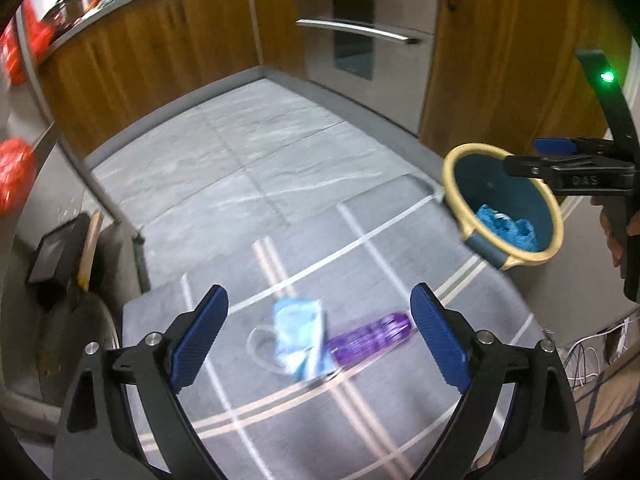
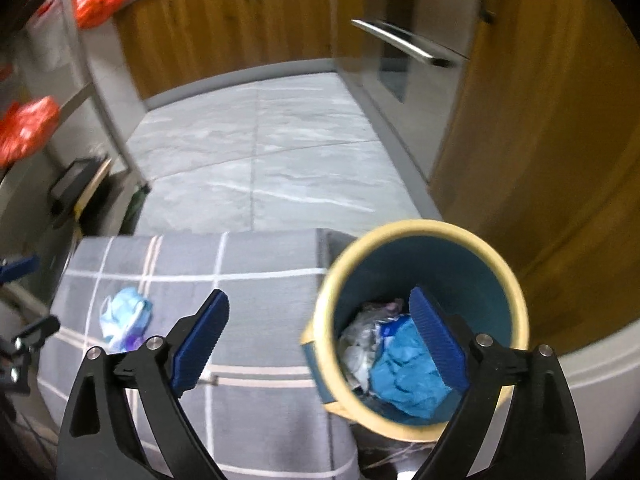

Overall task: Collect trash
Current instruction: 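Move both open tools back to the mask and purple bottle on the mat, then grasp the blue face mask with the left tool while the right tool grasps the purple spray bottle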

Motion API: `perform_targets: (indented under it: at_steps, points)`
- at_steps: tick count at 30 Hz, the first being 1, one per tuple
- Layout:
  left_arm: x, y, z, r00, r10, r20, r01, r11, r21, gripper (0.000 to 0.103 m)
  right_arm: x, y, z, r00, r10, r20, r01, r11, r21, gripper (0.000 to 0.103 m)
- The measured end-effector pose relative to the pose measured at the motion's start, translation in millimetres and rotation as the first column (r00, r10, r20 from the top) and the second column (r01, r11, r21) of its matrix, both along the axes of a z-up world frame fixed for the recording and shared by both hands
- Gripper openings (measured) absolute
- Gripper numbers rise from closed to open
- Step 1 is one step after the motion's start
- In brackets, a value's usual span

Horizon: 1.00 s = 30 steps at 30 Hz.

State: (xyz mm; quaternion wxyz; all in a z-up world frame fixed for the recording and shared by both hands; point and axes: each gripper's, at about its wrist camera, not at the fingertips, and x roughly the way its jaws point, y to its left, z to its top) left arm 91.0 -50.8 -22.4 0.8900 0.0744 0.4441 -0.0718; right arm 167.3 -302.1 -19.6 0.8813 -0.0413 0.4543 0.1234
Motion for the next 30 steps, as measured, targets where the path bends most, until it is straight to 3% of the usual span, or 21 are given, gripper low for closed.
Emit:
perform_targets:
  at_steps: [5,12,19,23,30]
  points:
    - [-1,32,-26,0.997,0.061,-0.044,-0.06,0.998,0.007,0.091,-7,41,-19,0.986,0.162,-0.035,-0.164,0.985,-0.055,0.092]
    - [8,58,-53,0.991,0.091,-0.096,-0.094,0.995,-0.029,0.091,-14,82,-40,0.952,0.295,-0.075,-0.3,0.952,-0.062,0.092]
    - [21,55,-81,0.987,0.055,-0.15,-0.056,0.998,-0.007,0.091,-23,125,-70,0.89,0.429,-0.155,-0.442,0.895,-0.065,0.092]
    - [27,55,-91,0.983,0.039,-0.18,-0.046,0.998,-0.032,0.089,-32,144,-82,0.847,0.501,-0.179,-0.52,0.851,-0.079,0.092]
    - [37,53,-105,0.974,0.014,-0.228,-0.029,0.998,-0.062,0.077,-44,165,-106,0.788,0.573,-0.226,-0.605,0.789,-0.108,0.09]
